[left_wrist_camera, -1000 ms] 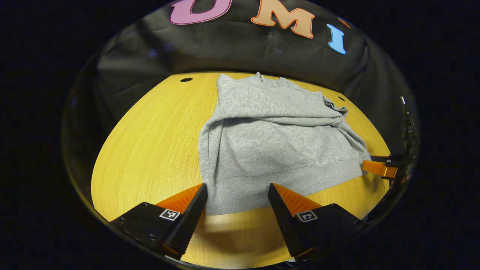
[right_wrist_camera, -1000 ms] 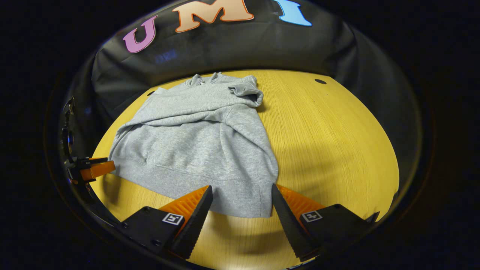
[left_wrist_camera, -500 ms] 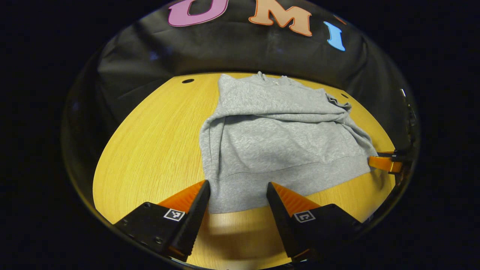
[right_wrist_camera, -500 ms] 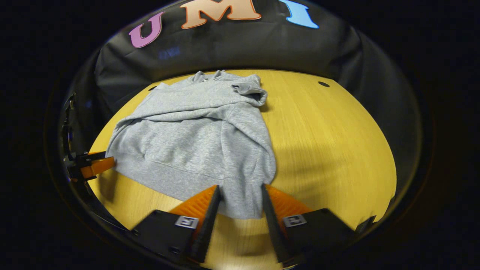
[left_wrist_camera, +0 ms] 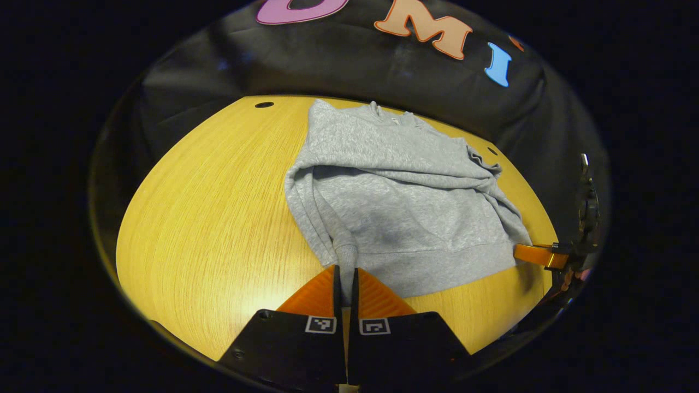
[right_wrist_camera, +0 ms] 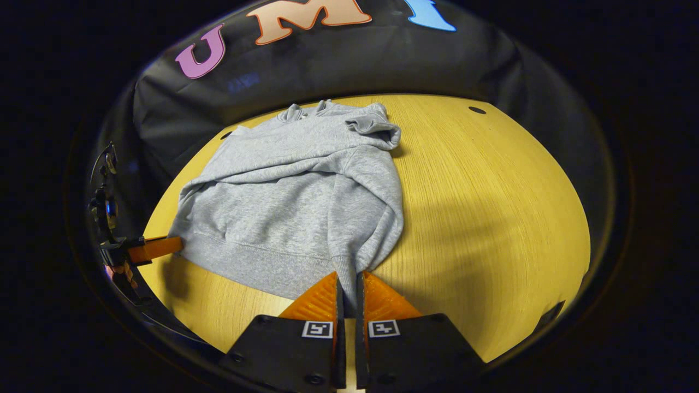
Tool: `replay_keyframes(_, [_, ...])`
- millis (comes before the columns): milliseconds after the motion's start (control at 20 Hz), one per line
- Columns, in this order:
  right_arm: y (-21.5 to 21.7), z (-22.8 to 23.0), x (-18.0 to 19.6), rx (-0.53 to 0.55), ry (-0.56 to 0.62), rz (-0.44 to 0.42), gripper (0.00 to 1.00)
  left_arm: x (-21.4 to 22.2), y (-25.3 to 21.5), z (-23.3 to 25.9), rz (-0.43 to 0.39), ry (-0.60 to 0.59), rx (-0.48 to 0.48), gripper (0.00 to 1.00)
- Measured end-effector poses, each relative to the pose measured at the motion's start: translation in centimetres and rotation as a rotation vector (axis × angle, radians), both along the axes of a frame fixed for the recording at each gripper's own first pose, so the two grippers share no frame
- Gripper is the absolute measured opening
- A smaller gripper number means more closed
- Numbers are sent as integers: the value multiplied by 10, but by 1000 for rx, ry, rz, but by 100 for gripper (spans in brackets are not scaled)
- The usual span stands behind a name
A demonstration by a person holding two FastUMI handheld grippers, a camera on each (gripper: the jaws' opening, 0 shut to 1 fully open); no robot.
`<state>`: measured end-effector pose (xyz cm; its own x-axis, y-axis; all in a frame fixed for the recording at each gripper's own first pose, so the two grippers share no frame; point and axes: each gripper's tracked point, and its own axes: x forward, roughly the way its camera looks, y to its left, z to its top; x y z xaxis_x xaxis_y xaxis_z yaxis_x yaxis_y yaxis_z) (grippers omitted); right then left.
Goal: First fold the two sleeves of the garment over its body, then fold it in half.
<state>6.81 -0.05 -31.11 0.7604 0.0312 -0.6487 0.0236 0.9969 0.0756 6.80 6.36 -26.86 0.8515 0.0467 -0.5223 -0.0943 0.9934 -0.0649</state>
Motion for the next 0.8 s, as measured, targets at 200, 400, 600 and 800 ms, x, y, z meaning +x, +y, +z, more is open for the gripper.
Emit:
replay_keyframes(200, [1,4,-2,-10,-7,-6,7,0,-1,2,15,22,-15,0])
replay_keyframes(400, [3,18,0,27,-22,-4,3,-1,-7,22,17,-15,-68,0])
replay_keyframes(600, [5,48,8,65,-66,-5,3,7,-13,55,11,-78,-106,0])
replay_keyframes(800, [8,86,27,114,-139,-14,3,22,-15,93,-16,-143,-121,0])
